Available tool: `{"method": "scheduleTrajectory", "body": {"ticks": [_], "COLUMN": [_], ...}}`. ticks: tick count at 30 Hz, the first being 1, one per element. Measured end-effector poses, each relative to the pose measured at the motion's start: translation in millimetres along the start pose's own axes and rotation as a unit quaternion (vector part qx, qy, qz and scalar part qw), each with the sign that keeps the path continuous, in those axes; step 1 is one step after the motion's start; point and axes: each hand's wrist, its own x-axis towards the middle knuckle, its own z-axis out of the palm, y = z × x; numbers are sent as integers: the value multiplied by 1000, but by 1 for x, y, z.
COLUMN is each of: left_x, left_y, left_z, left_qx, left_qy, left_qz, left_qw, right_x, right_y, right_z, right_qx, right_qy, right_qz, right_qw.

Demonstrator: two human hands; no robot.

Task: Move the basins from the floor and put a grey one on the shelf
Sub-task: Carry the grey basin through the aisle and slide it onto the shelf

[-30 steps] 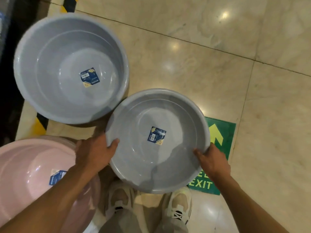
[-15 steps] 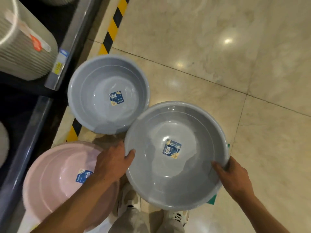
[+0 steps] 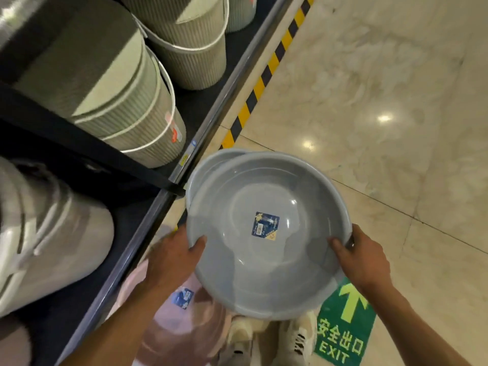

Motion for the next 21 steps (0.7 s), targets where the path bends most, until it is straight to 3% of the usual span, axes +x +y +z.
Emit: {"method": "scheduleTrajectory", "body": {"ticks": [12, 21], "left_x": [95, 143], "left_y": [-69, -86], "left_z": [48, 99], "left_qx": [-23, 8], "left_qy": [11, 6], "left_qz": [-146, -199], "left_qw": [989, 980], "right_x": [144, 203], "right_y": [-65, -66], "right_z": [88, 142], "right_qx": [-88, -143], "right_qy": [-29, -74], "right_qz": [-128, -118], "right_qw": [987, 980]}}
